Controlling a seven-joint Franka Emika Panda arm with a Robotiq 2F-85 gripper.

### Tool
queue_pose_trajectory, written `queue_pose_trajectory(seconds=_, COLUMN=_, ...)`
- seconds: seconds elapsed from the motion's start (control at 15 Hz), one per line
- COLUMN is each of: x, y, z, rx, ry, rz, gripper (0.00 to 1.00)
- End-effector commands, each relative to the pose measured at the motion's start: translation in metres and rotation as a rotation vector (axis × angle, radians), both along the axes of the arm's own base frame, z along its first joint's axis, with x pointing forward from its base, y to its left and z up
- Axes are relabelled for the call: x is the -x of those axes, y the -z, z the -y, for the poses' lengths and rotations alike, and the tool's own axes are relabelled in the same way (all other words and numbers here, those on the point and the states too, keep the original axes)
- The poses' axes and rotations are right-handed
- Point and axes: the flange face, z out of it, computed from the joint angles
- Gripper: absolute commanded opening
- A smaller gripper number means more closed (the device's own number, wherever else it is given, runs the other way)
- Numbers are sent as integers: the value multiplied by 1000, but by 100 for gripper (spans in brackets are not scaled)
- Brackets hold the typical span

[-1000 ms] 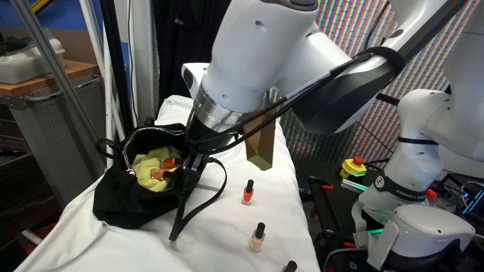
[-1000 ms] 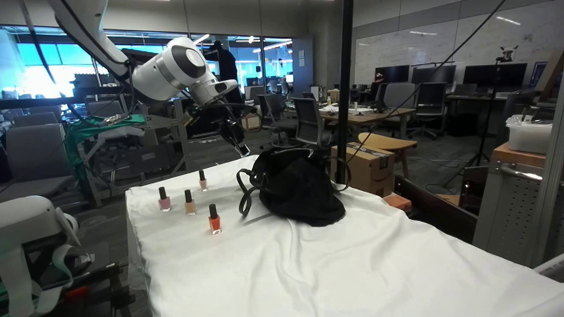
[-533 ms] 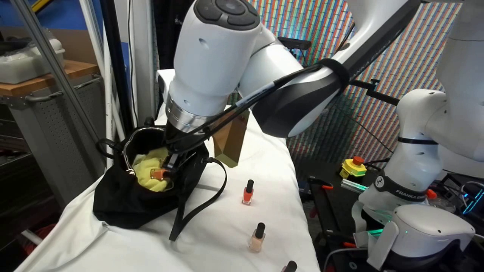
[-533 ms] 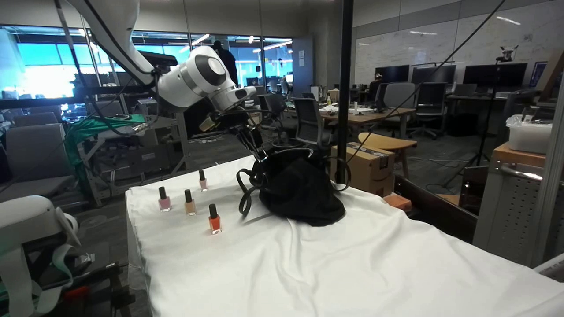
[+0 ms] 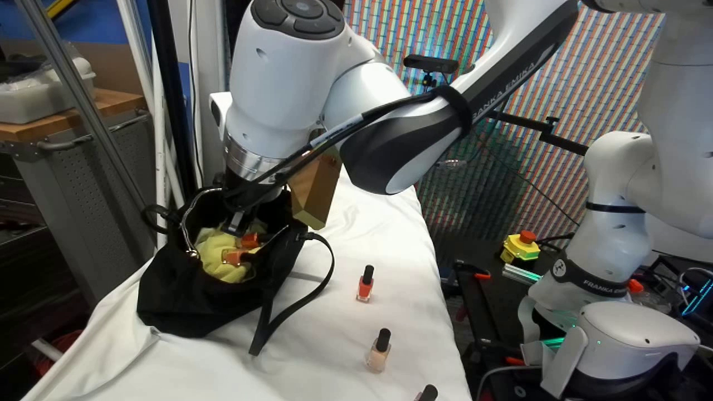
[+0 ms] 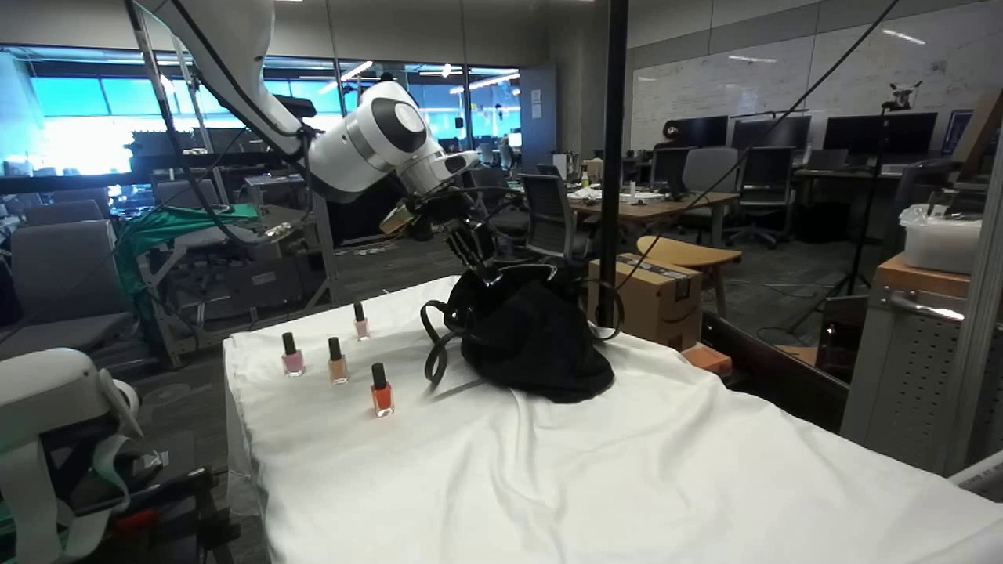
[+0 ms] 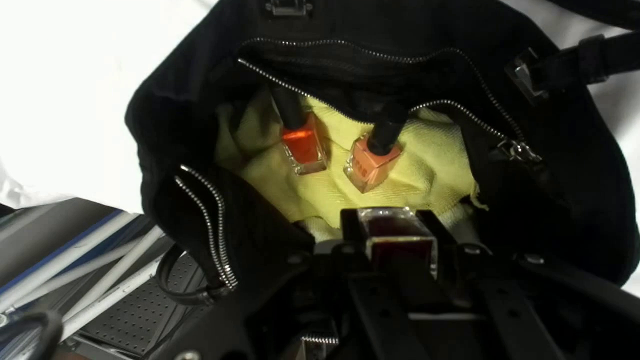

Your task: Place the nail polish bottles inside the black bag from right to left

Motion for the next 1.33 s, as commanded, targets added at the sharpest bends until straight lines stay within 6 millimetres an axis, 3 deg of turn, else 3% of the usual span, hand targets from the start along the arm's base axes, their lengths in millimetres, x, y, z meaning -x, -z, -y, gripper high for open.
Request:
queue_pose_trajectory(seconds=0.0, x=-12, y=-6, z=-7, rx=15, ry=-24, rz=32, gripper=65)
queue_pose_trajectory(seconds=0.13, x=-12, y=-5, z=-11, rx=12, ry=-22, rz=29, gripper=71)
queue_pose_trajectory(seconds=0.4, x=-12, y=-3, z=-2, rx=15, ry=-8, rz=24, gripper=98)
queue_pose_trajectory(seconds=0.67, x=9, y=-3, z=8, rx=-13, ry=-7, rz=-29, gripper=100)
queue_pose_trajectory(seconds=0.93, x=55, y=-7, z=10, rx=-80, ry=-23, rz=-118, gripper=100)
queue_pose_trajectory(seconds=1.27, x=129, y=-20, z=20, rx=-160, ry=11, rz=-185, gripper=100)
